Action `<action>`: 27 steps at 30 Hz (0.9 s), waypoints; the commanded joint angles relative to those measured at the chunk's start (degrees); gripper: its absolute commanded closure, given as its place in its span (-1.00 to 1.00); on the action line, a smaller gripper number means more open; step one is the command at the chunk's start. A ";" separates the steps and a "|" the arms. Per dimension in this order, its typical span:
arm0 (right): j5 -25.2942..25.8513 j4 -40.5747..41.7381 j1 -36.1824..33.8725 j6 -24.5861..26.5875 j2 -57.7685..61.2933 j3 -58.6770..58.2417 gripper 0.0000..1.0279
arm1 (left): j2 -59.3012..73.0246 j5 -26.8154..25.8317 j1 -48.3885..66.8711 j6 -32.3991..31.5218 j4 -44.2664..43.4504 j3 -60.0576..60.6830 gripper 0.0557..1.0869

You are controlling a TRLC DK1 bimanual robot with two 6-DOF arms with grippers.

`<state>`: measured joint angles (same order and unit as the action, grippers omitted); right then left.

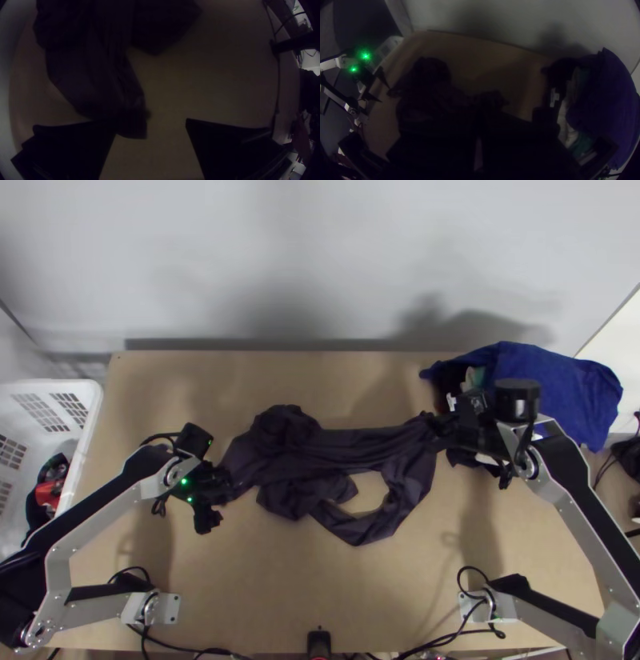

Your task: Fold the t-shirt

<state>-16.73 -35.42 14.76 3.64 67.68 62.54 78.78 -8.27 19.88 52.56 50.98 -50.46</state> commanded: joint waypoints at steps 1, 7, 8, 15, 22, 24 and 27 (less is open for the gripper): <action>-0.06 -0.44 -0.17 -0.12 -0.62 0.21 0.93 | -0.21 2.82 0.34 0.71 -4.93 4.14 -0.89; -0.06 -0.70 0.00 -0.48 -1.32 -0.23 0.93 | 1.11 2.82 0.07 0.62 -7.83 3.61 -0.85; -0.06 -0.70 0.09 -0.56 -1.41 -0.23 0.93 | 1.55 2.82 -0.19 0.53 -7.83 3.00 -0.84; 0.03 -0.88 0.18 -0.74 -1.59 -0.14 0.93 | 4.54 2.91 -1.60 0.88 -8.18 -0.34 -0.85; 0.03 -1.14 0.18 -0.91 -2.11 -0.23 0.93 | 7.79 2.82 -1.95 1.67 -9.41 -0.26 -0.64; 0.03 -1.23 0.18 -0.91 -2.03 -0.05 0.93 | 7.96 2.47 -1.95 1.59 -9.50 -0.26 -0.27; 0.03 -1.23 0.18 -0.91 -2.03 0.30 0.93 | 8.58 2.21 -2.04 1.41 -9.94 0.45 0.14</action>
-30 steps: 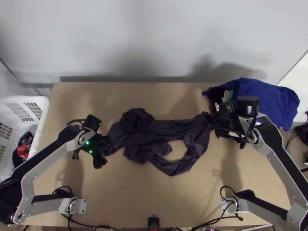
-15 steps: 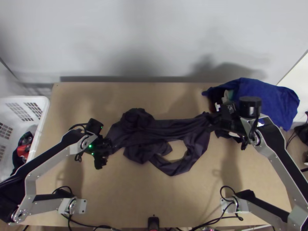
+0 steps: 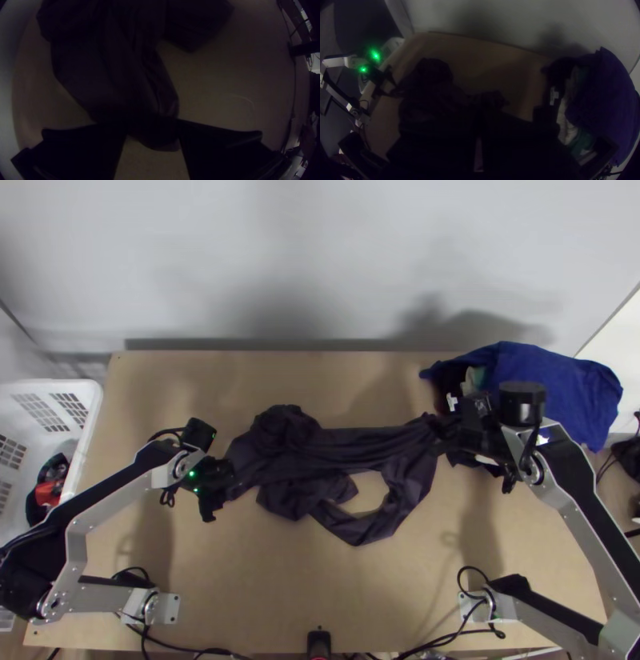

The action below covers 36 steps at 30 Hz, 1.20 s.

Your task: Fold the t-shirt

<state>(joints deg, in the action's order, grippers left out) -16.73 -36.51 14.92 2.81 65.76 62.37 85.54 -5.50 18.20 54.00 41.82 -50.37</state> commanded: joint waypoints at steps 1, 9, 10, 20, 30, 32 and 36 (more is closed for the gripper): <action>0.03 -0.14 0.02 -0.08 -0.10 0.56 0.93 | 2.35 -0.57 -0.44 -0.03 -1.39 0.80 0.21; -0.06 -2.60 0.55 -0.88 -0.19 -0.14 0.93 | -4.24 -3.64 -3.08 -2.85 -8.34 2.29 0.66; -0.06 -4.01 0.64 -0.79 -0.19 0.30 0.93 | -4.77 -4.43 -4.13 -4.16 -6.67 1.06 0.66; -5.94 -22.20 -0.85 0.97 -6.52 11.99 0.94 | -21.99 -26.58 -24.44 -10.05 21.11 -22.40 0.66; -18.51 -29.49 -21.33 2.99 -15.22 22.01 0.94 | -28.85 -44.60 -45.62 -14.53 32.80 -43.41 0.69; -19.22 -28.44 -20.28 2.73 -17.24 24.03 0.94 | -30.69 -45.66 -45.62 -21.74 27.61 -44.11 0.69; -19.13 -20.27 -12.54 -5.88 -18.03 31.15 0.94 | -36.23 -47.59 -45.09 -36.24 15.04 -45.43 0.69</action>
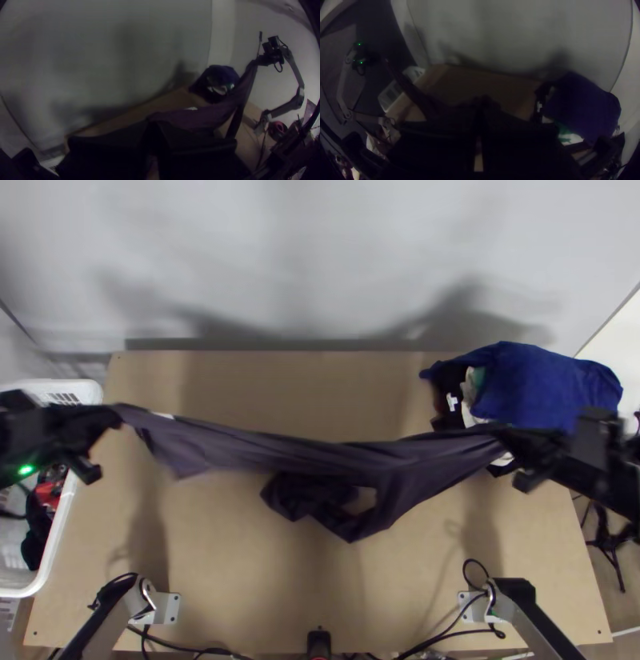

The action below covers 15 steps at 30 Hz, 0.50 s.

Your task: Fold the t-shirt

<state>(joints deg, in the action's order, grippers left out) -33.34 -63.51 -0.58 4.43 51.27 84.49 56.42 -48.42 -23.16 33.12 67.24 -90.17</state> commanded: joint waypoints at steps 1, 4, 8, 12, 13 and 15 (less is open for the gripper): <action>-2.52 8.84 3.57 -9.70 -3.63 10.70 0.94 | -8.44 -4.66 -3.74 -17.66 -12.05 -6.07 0.69; -2.52 10.24 3.66 -11.11 -4.51 15.62 0.94 | -13.53 -4.57 -3.65 -23.90 -17.50 -4.58 0.68; -2.34 14.11 5.94 -14.89 -7.67 18.96 0.94 | -19.42 -4.31 -3.47 -31.63 -24.26 -3.52 0.68; -2.25 17.89 6.03 -16.73 -11.54 18.08 0.94 | -24.17 -3.17 -4.79 -38.13 -31.65 -1.94 0.68; -2.17 18.94 5.59 -17.35 -12.51 17.82 0.94 | -25.13 -3.17 -6.20 -40.59 -34.11 -1.76 0.68; -0.85 20.79 4.18 -17.70 -14.35 17.55 0.94 | -26.45 -2.99 -8.13 -43.67 -37.89 -2.11 0.68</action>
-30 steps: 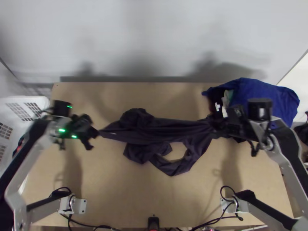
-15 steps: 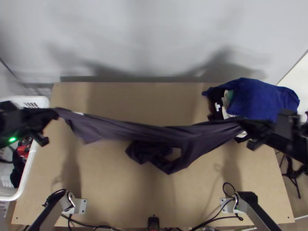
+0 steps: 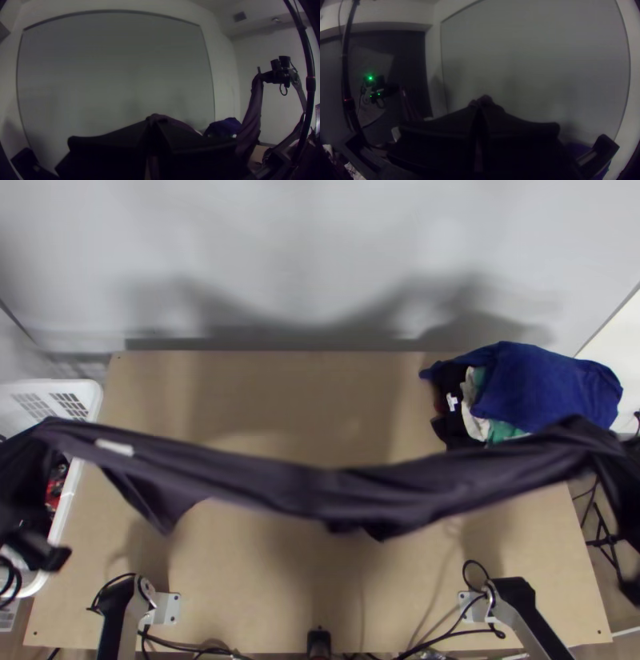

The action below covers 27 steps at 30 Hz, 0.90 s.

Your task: Fold the t-shirt

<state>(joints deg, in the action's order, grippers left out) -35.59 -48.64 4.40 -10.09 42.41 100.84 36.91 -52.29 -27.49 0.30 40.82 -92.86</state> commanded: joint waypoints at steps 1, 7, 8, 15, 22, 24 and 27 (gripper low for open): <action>2.90 7.60 -2.38 -2.75 -6.91 0.33 0.94 | -7.90 1.67 -5.56 -10.75 -12.43 0.40 0.68; 4.04 17.09 -16.45 7.01 -15.87 -16.46 0.94 | -16.34 -0.88 -19.01 -3.99 -18.67 14.37 0.69; 4.13 17.09 -16.80 8.59 -16.66 -17.96 0.94 | -16.87 -0.97 -20.42 -1.70 -18.58 16.75 0.69; 3.87 19.46 -16.27 9.65 -18.60 -35.53 0.94 | -19.68 -2.99 -22.09 7.53 -18.05 33.53 0.69; 4.74 31.86 -12.23 7.71 -2.42 -44.94 0.94 | -9.13 -2.38 -21.56 11.57 -22.80 39.16 0.71; 6.85 32.82 -9.06 7.71 -0.58 -44.41 0.94 | -8.17 -2.38 -20.06 12.10 -21.48 38.28 0.71; 14.94 33.79 -0.54 9.21 1.53 -43.53 0.94 | -7.46 -2.38 -16.28 12.01 -19.99 37.40 0.71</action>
<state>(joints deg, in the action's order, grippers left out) -29.21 -19.59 -6.44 -2.11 37.10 60.34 26.00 -54.54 -47.66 10.35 19.62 -56.95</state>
